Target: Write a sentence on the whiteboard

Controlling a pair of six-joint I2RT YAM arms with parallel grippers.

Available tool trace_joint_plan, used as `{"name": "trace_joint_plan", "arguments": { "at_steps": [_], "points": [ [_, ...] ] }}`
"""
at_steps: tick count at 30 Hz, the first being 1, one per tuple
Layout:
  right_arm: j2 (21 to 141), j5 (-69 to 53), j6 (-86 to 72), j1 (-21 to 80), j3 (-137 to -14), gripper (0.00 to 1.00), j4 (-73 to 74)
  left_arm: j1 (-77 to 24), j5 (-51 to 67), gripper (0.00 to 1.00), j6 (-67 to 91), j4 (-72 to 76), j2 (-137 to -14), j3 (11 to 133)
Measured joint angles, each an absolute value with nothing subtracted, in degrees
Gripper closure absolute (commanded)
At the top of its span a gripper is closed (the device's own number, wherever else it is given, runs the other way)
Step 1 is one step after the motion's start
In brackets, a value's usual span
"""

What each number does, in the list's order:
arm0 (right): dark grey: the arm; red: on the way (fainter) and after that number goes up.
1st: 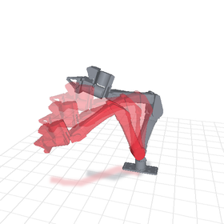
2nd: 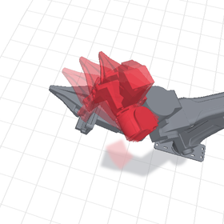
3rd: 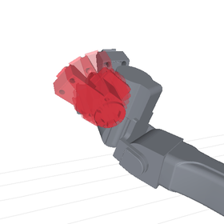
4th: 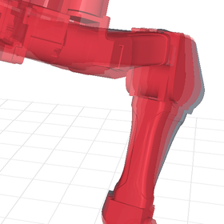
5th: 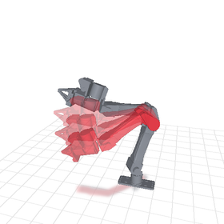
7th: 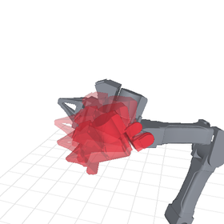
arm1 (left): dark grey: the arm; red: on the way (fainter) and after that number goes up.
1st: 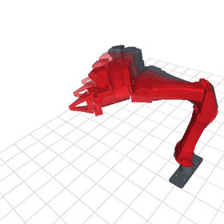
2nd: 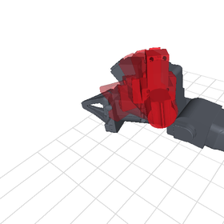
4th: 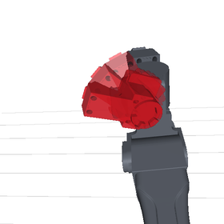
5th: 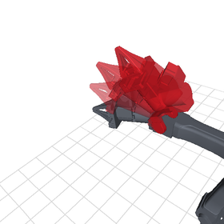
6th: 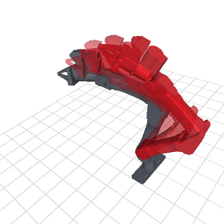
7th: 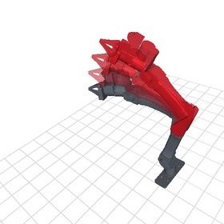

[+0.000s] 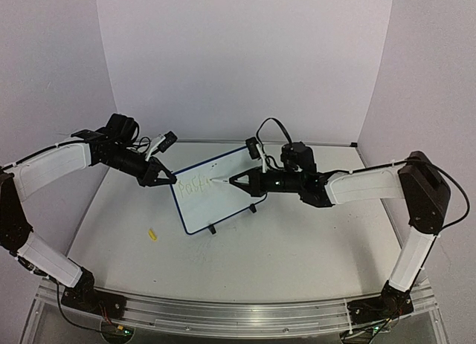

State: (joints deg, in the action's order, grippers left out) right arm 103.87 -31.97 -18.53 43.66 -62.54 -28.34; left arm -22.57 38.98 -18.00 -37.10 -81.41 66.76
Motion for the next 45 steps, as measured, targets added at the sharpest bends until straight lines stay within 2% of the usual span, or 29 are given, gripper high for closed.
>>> {"name": "trace_joint_plan", "arguments": {
  "at_steps": [45],
  "points": [
    [104.14, -29.31, -18.25, 43.72, -60.80, 1.00, -27.11, -22.55, 38.94, 1.00, -17.93, -37.08, -81.41, 66.76]
  ]
}}
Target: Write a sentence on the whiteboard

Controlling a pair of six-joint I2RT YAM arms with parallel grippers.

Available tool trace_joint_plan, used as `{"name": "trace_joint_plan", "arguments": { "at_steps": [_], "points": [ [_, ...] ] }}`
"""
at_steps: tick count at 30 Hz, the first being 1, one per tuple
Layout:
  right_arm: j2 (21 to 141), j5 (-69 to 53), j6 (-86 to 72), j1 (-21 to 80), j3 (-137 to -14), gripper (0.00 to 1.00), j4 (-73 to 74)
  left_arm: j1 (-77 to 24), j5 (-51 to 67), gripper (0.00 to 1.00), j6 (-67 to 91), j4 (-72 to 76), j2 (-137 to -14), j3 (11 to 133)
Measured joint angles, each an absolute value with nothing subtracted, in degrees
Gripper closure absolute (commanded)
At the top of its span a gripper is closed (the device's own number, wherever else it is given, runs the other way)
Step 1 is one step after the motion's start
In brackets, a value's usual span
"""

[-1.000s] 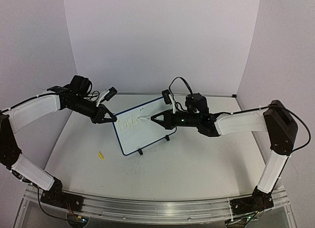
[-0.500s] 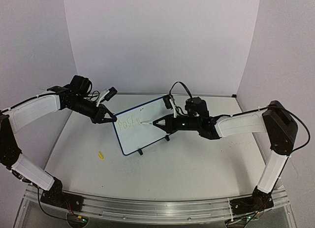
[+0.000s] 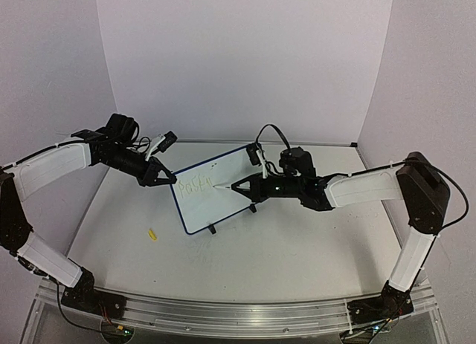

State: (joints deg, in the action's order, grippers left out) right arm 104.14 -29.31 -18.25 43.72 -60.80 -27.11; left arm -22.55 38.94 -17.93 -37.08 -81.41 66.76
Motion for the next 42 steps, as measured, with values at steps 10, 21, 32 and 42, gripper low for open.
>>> {"name": "trace_joint_plan", "arguments": {
  "at_steps": [10, 21, 32, 42],
  "points": [
    [103.51, -28.32, -18.03, 43.81, -60.84, 1.00, -26.32, -22.55, 38.94, 1.00, -17.93, -37.08, -81.41, 66.76],
    [101.75, -26.18, -17.80, 43.81, -60.86, 1.00, -25.99, -22.55, 38.95, 1.00, -17.96, -37.08, -81.41, 66.76],
    [99.08, -26.07, -17.80, 43.74, -60.63, 1.00, -25.81, -22.57, 38.99, 1.00, -17.99, -37.09, -81.41, 66.76],
    [96.45, -25.75, -17.80, 43.66, -59.66, 1.00, -26.46, -22.56, 39.00, 1.00, -17.98, -37.09, -81.41, 66.76]
  ]
}}
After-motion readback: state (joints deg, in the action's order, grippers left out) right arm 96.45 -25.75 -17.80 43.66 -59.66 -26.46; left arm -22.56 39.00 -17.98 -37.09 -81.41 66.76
